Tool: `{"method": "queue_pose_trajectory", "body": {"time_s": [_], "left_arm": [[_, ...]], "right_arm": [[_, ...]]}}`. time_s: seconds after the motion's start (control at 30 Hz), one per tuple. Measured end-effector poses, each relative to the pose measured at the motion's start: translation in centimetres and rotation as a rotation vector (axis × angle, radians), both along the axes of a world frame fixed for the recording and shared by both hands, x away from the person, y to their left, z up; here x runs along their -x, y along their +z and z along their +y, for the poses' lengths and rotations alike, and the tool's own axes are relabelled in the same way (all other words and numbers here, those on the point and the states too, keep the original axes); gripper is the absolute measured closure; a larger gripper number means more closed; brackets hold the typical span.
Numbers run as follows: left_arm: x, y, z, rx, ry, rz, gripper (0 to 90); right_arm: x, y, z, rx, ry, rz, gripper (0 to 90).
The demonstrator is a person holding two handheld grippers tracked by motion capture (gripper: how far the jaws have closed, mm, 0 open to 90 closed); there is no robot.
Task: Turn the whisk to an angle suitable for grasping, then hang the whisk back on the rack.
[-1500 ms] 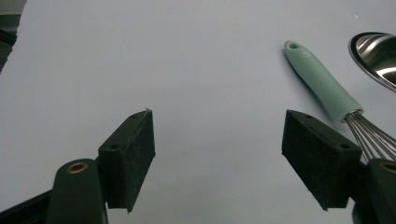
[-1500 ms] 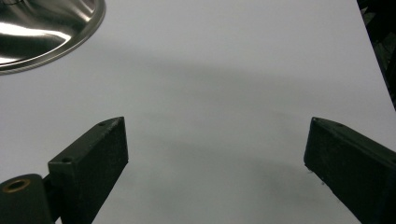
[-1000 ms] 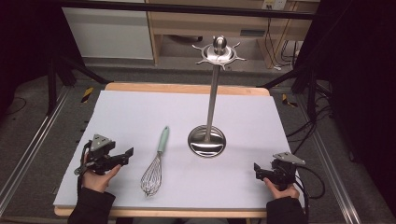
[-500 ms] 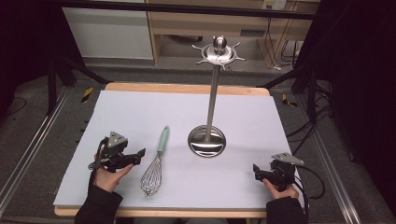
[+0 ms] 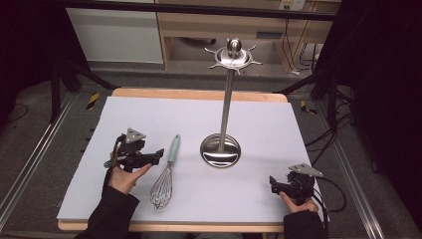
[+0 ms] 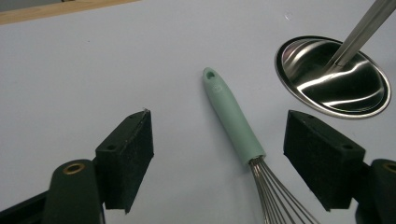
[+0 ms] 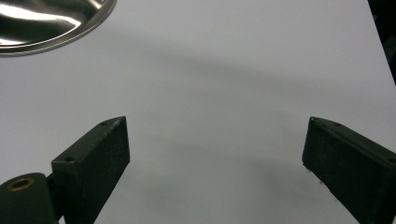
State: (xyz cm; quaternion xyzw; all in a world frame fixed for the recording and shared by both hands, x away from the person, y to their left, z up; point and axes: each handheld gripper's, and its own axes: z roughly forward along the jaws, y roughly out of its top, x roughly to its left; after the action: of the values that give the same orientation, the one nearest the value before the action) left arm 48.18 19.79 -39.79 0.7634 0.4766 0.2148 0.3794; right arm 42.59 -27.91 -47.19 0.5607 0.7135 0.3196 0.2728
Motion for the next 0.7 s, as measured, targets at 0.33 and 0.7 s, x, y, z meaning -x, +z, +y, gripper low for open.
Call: {"method": "queue_pose_trajectory", "body": {"time_s": [0.33,0.7], "left_arm": [[-0.9,0.5,-2.0,-0.022,-0.032,0.031,23.8],[-2.0,-0.1,-2.9,-0.070,-0.038,0.087,25.6]], "right_arm": [[0.1,0.0,0.1,-0.001,0.005,0.002,8.0],[0.0,0.0,0.2,0.002,0.016,0.002,8.4]]}}
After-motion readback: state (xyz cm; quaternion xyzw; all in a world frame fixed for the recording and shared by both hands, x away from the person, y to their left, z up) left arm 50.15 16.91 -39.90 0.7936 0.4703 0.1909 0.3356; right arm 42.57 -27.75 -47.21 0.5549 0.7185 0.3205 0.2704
